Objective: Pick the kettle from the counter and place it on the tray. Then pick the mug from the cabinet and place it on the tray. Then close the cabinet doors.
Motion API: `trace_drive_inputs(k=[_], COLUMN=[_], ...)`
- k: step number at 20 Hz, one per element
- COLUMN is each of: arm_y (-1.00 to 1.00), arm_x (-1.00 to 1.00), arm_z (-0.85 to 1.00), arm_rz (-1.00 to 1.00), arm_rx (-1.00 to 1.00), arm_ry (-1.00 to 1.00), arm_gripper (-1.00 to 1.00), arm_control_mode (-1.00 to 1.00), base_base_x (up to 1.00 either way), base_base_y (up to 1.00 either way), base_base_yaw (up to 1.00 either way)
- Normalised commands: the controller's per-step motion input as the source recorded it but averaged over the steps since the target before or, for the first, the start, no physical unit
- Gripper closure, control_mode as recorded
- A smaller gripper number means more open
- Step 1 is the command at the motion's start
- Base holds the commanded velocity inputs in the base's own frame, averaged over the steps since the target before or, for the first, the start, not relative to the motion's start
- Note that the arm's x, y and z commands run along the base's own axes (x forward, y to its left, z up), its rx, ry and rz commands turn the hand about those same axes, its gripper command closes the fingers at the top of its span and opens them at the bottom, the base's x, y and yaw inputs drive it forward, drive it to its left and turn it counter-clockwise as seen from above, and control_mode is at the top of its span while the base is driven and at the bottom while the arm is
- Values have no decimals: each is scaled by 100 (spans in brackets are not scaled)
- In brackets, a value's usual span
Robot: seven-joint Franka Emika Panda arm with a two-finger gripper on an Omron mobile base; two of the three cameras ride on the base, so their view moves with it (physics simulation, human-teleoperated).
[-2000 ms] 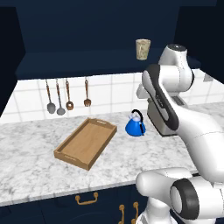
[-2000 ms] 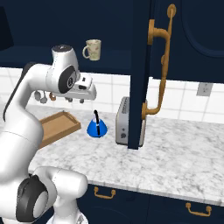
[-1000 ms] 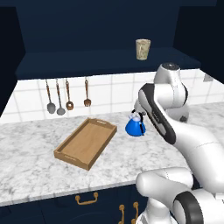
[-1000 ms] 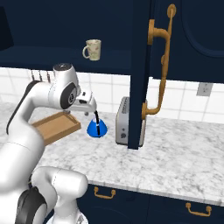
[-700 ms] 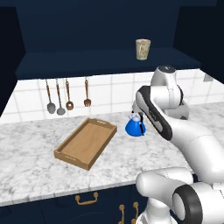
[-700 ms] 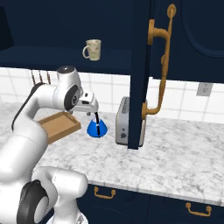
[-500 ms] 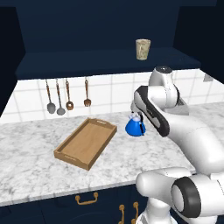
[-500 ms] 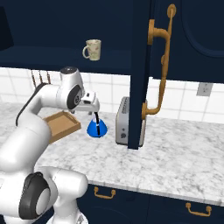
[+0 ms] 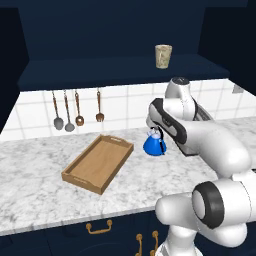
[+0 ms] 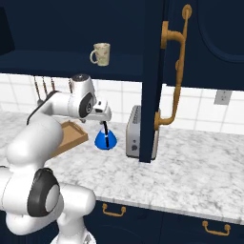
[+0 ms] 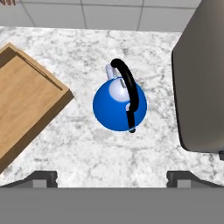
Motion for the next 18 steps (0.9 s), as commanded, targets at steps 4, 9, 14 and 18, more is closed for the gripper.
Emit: trace_drive_inputs(k=[4, 9, 14, 18], arm_y=[-1, 0, -7, -11], arm_x=[14, 6, 17, 31], arm_z=[-30, -28, -11, -10], arm_rz=[0, 0, 0, 0], arm_rx=[0, 0, 0, 0], arm_ry=[0, 0, 0, 0], arm_gripper=[-100, -100, -100, -100], arm_control_mode=[-100, -100, -100, -100], base_base_x=[0, 0, 0, 0], base_base_y=[0, 0, 0, 0], base_base_yaw=[0, 0, 0, 0])
